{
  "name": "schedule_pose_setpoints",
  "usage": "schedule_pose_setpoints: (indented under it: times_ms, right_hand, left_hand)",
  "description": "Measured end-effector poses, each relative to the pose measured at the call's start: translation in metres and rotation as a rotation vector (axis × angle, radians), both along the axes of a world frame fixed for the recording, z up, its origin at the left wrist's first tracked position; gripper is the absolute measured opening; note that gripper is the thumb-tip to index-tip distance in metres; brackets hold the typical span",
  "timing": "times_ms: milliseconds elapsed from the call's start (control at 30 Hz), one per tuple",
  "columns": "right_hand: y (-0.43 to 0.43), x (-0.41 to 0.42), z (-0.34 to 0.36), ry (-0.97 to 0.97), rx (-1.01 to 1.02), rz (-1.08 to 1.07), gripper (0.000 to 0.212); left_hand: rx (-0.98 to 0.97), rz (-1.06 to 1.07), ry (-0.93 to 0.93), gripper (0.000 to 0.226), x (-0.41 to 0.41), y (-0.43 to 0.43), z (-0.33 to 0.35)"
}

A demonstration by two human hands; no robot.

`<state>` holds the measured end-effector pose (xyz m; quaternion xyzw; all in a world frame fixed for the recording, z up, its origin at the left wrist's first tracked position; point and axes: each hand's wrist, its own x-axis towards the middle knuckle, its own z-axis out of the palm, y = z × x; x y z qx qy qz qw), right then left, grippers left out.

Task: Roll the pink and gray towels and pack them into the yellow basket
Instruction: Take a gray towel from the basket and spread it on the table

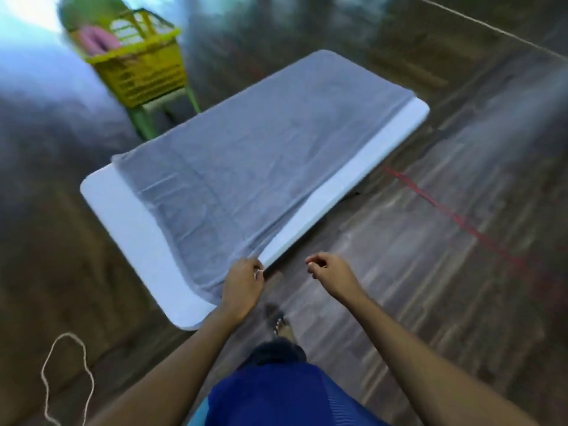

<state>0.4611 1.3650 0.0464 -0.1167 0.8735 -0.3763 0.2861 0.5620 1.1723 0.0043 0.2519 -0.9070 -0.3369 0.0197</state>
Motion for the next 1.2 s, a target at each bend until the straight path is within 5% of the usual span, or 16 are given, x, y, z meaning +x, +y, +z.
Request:
schedule_pose_setpoints:
  times_ms: [300, 567, 733, 900, 967, 1200]
  right_hand:
    - [-0.062, -0.047, -0.030, 0.051, 0.179, 0.393, 0.020]
    - [-0.090, -0.061, -0.057, 0.105, 0.229, 0.714, 0.021]
    - [-0.103, -0.072, -0.063, 0.272, 0.186, 0.922, 0.032]
    - [-0.116, -0.077, -0.060, 0.579, 0.129, 0.987, 0.046]
    - [-0.126, -0.080, -0.060, 0.419, 0.049, 0.894, 0.039]
    - [-0.140, -0.079, -0.044, -0.800, -0.169, 0.103, 0.020]
  left_hand:
    - [-0.152, 0.003, -0.109, 0.062, 0.024, -0.011, -0.055]
    - [-0.073, 0.253, -0.061, 0.018, 0.027, -0.008, -0.051]
    - [0.071, 0.563, 0.078, 0.019, 0.010, -0.013, -0.019]
    - [0.154, 0.589, 0.070, 0.022, -0.004, -0.018, 0.000]
    - [0.171, 0.568, 0.102, 0.023, -0.008, -0.020, -0.001]
    - [0.016, 0.276, 0.101, 0.011, -0.001, -0.035, -0.009]
